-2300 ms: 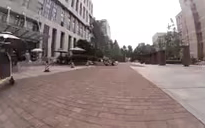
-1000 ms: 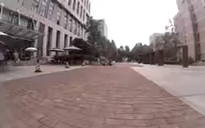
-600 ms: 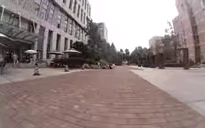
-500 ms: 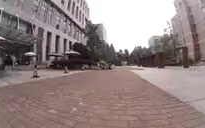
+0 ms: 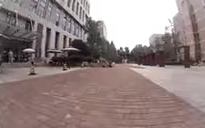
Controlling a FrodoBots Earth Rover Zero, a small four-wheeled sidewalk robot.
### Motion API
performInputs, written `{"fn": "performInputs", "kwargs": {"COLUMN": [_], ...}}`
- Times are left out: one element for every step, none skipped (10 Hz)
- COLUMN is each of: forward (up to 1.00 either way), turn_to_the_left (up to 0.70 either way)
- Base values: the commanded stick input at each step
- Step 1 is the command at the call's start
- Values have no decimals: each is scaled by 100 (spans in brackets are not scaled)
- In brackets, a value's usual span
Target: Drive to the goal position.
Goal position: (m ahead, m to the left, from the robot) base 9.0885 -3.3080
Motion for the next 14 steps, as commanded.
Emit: {"fn": "performInputs", "kwargs": {"forward": [62,62,62,62,62,62,62,62,62,62,62,62,62,62], "turn_to_the_left": [-10,-16,-16,-16,-16,-16,-16,-16,-16,-16,-16,-16,-16,-16]}}
